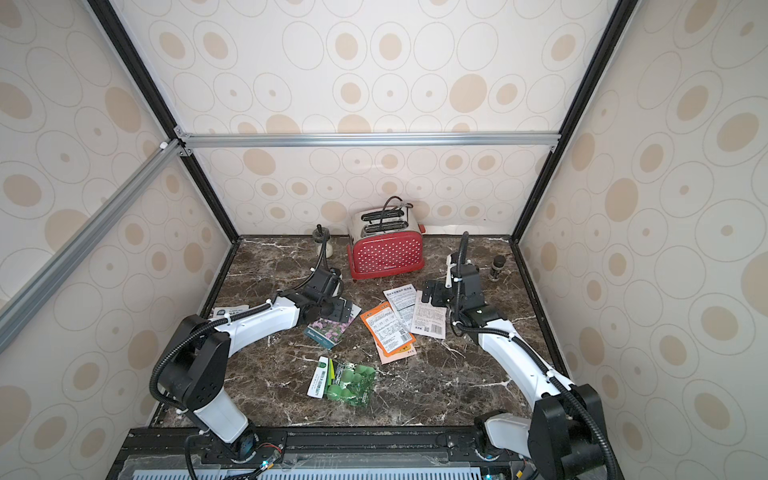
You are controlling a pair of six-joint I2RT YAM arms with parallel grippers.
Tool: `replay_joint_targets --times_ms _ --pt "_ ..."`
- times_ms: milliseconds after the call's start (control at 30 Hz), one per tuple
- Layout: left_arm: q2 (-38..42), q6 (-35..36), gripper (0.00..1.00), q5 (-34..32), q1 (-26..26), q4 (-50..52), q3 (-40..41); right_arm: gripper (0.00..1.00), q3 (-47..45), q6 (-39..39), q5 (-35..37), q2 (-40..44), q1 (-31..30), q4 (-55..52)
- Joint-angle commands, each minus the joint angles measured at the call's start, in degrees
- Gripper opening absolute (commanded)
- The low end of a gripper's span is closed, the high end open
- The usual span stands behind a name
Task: Arrange the seed packets in a row
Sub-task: Move the seed packet to the center of the board.
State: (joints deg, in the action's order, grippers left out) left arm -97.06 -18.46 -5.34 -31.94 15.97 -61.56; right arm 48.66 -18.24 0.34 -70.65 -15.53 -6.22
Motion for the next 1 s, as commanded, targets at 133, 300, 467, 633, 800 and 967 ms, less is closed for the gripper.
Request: replay_joint_targets --times_ms 133,300,467,633,800,967 --pt "-3.7 -4.1 0.99 2.9 -0.5 0.3 -2.4 1.00 1.6 -0.8 -2.8 -0.6 -0.2 -1.8" --pt "-4.9 -6.3 0.99 2.1 -0.5 1.5 -2.3 1.00 2.6 -0.7 -3.0 -1.0 -2.9 -2.8" --pt "-0.5 -7.2 0.99 -1.5 0.1 4.2 -1.4 1.00 3.8 0.0 -2.1 -2.2 -5.9 -2.8" --pt "5.6 -10.0 0.99 -1.4 6.6 7.6 0.6 1.00 4.8 0.4 -1.4 -4.6 -9.7 -1.8" --pt "11.9 -13.7 0.99 -0.8 18.3 12.6 3.5 1.00 4.2 0.1 -1.8 -6.6 -13.7 0.4" --pt "16.2 -18.5 0.99 -1.3 29.7 14.5 7.3 1.00 2.4 0.0 -4.1 -7.8 -17.0 2.6"
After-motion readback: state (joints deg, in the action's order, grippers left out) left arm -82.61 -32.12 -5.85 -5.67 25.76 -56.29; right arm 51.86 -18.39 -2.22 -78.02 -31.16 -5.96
